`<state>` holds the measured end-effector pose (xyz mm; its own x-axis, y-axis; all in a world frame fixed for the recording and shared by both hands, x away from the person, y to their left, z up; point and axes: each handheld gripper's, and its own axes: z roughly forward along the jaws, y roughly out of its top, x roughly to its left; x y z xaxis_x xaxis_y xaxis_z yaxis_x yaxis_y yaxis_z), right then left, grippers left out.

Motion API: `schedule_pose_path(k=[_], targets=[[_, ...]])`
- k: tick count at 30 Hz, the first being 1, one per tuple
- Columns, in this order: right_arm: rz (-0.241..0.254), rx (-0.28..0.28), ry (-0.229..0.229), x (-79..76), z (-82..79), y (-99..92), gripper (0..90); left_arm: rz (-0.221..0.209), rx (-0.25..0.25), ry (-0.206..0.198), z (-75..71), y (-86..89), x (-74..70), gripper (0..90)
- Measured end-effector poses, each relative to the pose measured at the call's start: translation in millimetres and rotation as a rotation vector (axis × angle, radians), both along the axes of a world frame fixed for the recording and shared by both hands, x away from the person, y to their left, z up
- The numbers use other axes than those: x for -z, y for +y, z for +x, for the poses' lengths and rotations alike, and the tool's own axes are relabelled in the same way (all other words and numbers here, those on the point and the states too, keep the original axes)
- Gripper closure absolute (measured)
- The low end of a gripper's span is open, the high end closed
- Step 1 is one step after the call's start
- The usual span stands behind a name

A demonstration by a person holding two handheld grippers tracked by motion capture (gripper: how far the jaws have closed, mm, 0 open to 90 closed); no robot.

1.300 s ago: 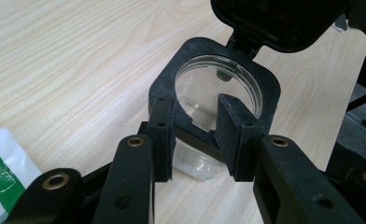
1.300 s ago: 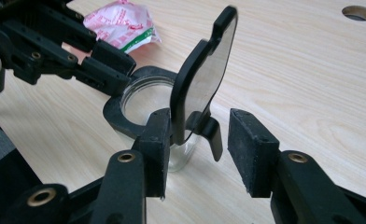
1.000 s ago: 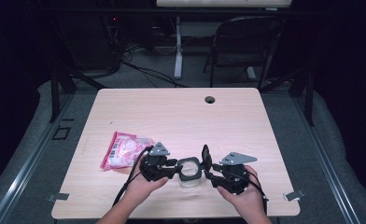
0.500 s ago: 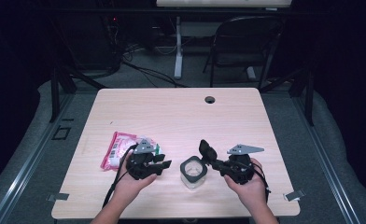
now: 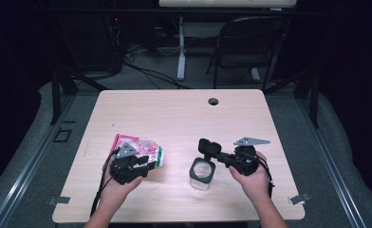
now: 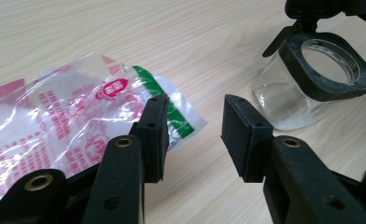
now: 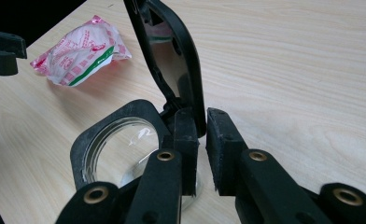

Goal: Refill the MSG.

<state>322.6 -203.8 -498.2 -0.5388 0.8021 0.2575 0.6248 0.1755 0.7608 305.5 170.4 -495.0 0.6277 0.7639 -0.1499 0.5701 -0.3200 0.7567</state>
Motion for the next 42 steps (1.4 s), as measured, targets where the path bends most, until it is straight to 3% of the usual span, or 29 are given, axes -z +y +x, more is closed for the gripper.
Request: schedule_pose_path(k=[5, 11, 13, 14, 17, 19, 23, 30, 39, 42], targets=[[0.009, -0.003, -0.005, -0.5, 3.7, 1.5, 78.9, -0.006, -0.019, -0.002, 1.4, 10.5, 2.2, 61.1], [0.01, 0.005, -0.007, -6.2, 2.4, -4.0, 72.5, -0.001, 0.004, 0.022, 6.0, 17.9, 2.3, 59.6], [0.017, 0.01, -0.008, -7.8, 0.8, -6.6, 70.2, 0.012, 0.009, 0.044, 6.1, 19.1, 2.1, 56.6], [0.025, 0.016, -0.012, -10.4, -1.8, -9.7, 68.6, 0.026, 0.017, 0.051, 5.8, 18.9, 2.5, 51.0], [0.027, 0.024, -0.012, -13.4, -4.3, -12.9, 67.4, 0.049, 0.044, 0.055, 3.9, 18.6, 7.0, 48.9], [0.028, 0.036, -0.014, -15.6, -6.3, -16.0, 66.6, 0.065, 0.052, 0.041, 2.1, 17.5, 10.4, 49.2], [0.03, 0.046, -0.022, -17.1, -11.1, -20.4, 65.1, 0.14, 0.066, -0.012, -2.3, 14.6, 17.1, 52.9], [0.011, 0.053, -0.034, -13.7, -16.2, -20.5, 62.4, 0.174, 0.043, -0.048, 1.1, 15.7, 24.6, 50.3], [0.001, 0.057, -0.026, -9.3, -21.6, -22.9, 61.1, 0.23, 0.031, -0.063, 9.1, 6.0, 33.7, 34.2], [0.0, 0.064, -0.027, -7.7, -23.8, -24.3, 60.4, 0.222, 0.021, -0.06, 11.6, 3.9, 39.1, 29.3]])
